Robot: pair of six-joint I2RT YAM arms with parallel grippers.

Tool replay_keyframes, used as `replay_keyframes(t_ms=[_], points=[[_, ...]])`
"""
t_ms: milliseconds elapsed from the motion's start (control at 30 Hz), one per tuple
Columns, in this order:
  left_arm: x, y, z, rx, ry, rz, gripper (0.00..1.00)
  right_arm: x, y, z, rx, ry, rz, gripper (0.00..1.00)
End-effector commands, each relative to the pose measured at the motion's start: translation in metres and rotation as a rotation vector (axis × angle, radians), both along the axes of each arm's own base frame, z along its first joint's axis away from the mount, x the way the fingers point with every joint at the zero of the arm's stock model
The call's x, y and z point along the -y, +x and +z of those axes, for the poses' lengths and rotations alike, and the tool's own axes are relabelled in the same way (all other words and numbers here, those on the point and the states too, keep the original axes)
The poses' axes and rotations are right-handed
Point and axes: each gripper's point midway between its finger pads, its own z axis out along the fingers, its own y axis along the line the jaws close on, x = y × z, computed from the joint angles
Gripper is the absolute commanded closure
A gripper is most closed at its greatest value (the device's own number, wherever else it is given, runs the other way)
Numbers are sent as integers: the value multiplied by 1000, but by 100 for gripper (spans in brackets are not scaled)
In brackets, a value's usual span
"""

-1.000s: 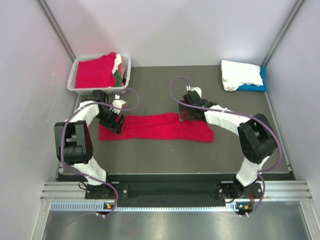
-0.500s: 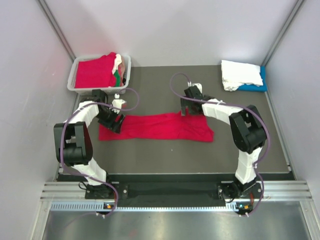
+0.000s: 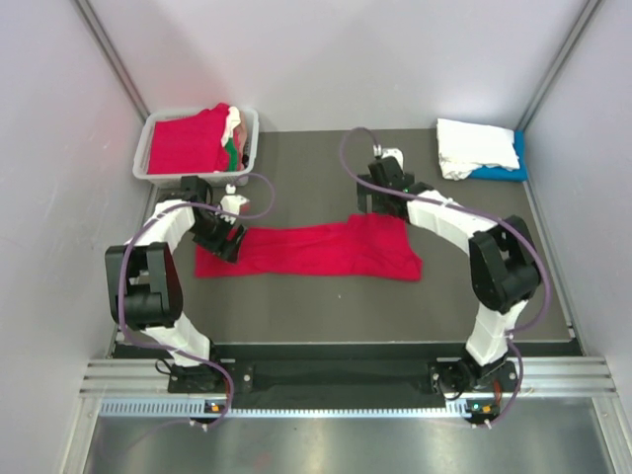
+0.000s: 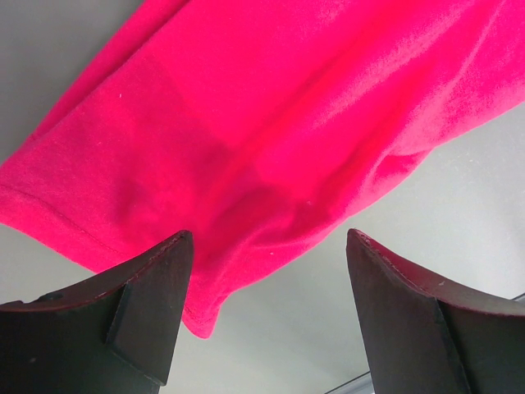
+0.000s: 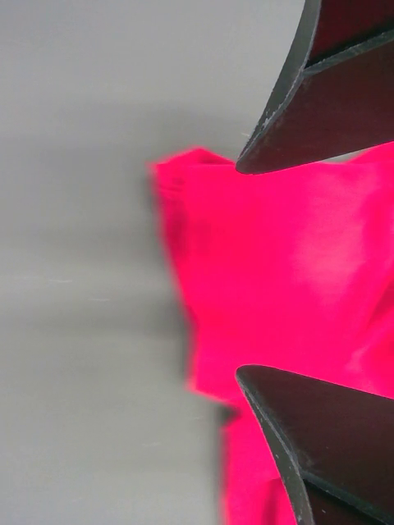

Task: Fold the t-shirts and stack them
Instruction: Fold the tshirt

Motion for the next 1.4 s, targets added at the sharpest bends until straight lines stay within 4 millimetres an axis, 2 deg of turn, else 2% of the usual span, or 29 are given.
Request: replay_keyframes(t_ms=[0, 67, 133, 167, 200, 267, 300, 367, 400, 433, 467, 533, 567, 600, 700, 867, 1033, 1200, 1367], points=[[3, 6, 17, 52, -17, -8, 20, -19, -59, 11, -29, 61, 74, 0], [2, 7, 17, 56, -11, -6, 20, -36, -90, 7, -61, 85, 124, 0], [0, 11, 18, 74, -4, -3, 20, -38, -120, 7, -90, 107, 140, 0], [-1, 13, 17, 76, 4, 0, 20, -46, -135, 6, -102, 114, 169, 0], [-1, 18, 19, 87, 4, 1, 20, -40, -149, 4, -122, 111, 170, 0], [-3, 27, 15, 91, 8, 11, 20, -42, -165, 2, -142, 135, 170, 0], [-4, 36, 18, 104, 11, 18, 20, -37, -174, 0, -153, 135, 167, 0], [-4, 43, 9, 74, 8, 21, 20, -32, -187, -7, -176, 138, 159, 0], [-5, 54, 14, 90, 10, 27, 20, -30, -191, -6, -181, 144, 153, 0], [-7, 61, 13, 92, 13, 31, 20, -31, -196, -8, -191, 147, 157, 0], [-8, 66, 4, 75, 19, 36, 20, -29, -202, -11, -203, 146, 160, 0], [-11, 82, 4, 87, 29, 48, 20, -30, -210, -14, -215, 143, 164, 0], [-12, 84, -7, 57, 32, 49, 20, -29, -213, -16, -219, 137, 164, 0], [-14, 91, -6, 65, 35, 52, 20, -28, -215, -17, -225, 134, 157, 0], [-18, 92, -22, 40, 59, 51, 21, -25, -215, -19, -222, 134, 141, 0], [-20, 79, -36, 9, 74, 43, 21, -24, -215, -26, -228, 123, 133, 0], [-20, 67, -33, 14, 81, 28, 21, -25, -208, -34, -236, 101, 131, 0], [-20, 54, -29, 14, 89, 10, 21, -28, -203, -53, -275, 92, 129, 0], [-20, 46, -21, 24, 90, 1, 21, -22, -185, -62, -285, 66, 108, 0]])
